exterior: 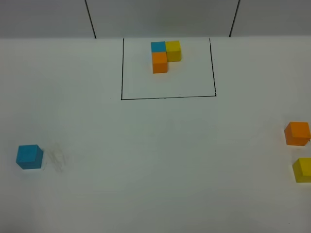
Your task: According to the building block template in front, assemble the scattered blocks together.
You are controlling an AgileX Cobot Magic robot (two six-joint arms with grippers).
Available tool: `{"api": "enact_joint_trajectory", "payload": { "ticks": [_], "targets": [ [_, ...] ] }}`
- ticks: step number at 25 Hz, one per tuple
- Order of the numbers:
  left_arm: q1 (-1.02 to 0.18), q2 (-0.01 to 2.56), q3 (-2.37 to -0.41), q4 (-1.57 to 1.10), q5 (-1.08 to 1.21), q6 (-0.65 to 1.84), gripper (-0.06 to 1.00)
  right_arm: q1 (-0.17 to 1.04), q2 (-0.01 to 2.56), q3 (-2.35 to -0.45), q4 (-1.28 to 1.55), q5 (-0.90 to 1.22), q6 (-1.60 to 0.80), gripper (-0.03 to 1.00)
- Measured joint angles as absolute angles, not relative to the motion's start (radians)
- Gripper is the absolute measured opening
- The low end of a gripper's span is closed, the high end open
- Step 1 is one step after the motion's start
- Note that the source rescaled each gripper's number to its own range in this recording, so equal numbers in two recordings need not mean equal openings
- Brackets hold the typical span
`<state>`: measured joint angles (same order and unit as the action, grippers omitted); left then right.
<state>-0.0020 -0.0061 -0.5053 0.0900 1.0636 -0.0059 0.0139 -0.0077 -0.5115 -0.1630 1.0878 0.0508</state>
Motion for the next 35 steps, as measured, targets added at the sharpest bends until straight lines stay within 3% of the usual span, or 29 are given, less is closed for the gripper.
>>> {"api": "enact_joint_trajectory", "payload": {
  "ticks": [35],
  "targets": [
    [-0.002,-0.006,-0.505,0.133,1.064,-0.006,0.00,0.014,-0.008,-0.511,-0.163,1.088,0.051,0.00]
  ]
}}
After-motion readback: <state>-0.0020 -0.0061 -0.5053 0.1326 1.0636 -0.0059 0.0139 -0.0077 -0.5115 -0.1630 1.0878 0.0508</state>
